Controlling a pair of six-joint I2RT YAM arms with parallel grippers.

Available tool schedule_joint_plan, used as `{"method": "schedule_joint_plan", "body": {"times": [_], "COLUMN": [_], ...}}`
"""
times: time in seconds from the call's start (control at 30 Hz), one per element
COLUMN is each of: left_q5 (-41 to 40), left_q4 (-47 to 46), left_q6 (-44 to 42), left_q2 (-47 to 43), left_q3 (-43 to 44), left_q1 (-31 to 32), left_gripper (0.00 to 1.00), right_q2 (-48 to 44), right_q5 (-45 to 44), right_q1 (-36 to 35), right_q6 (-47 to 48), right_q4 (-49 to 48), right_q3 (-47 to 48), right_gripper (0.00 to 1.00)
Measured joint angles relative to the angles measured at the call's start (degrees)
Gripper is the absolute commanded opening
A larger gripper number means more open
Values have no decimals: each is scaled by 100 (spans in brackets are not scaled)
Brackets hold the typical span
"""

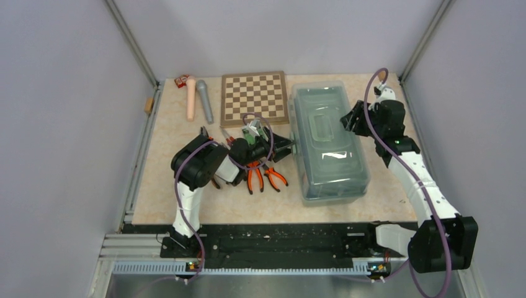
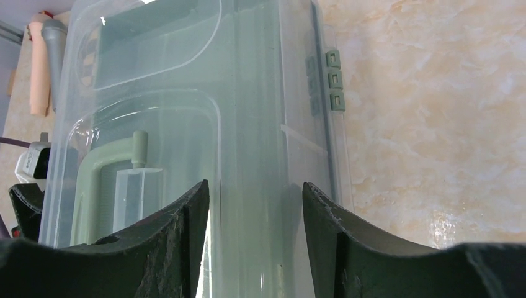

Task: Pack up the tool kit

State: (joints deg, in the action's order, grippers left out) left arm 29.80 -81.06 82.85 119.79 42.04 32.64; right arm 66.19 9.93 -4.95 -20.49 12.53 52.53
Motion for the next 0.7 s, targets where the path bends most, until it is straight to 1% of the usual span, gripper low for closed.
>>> {"method": "schedule_joint_plan", "body": {"times": [0.3, 0.4, 0.5, 0.63, 0.7], "left_q5": [57, 50, 33, -4, -15], "left_q4": [-247, -240, -190, -72, -70], "left_q6": [232, 297, 330, 422, 444], "left_q2": [26, 39, 39, 39, 37], "left_q3": [94, 103, 103, 103, 103], "left_q1": [11, 9, 9, 9, 9], "left_gripper": [83, 77, 67, 47, 39], "right_q2": [-2, -4, -2, -2, 4], "right_q5": [-195, -256, -317, -450, -579], "right_q1": [-85, -105, -133, -192, -256], "right_q6": [52, 59, 76, 98, 105], "right_q4": [-4, -9, -13, -15, -13], "right_q3": [4, 4, 4, 4, 4], "right_gripper": [48, 47, 46, 45, 45]}}
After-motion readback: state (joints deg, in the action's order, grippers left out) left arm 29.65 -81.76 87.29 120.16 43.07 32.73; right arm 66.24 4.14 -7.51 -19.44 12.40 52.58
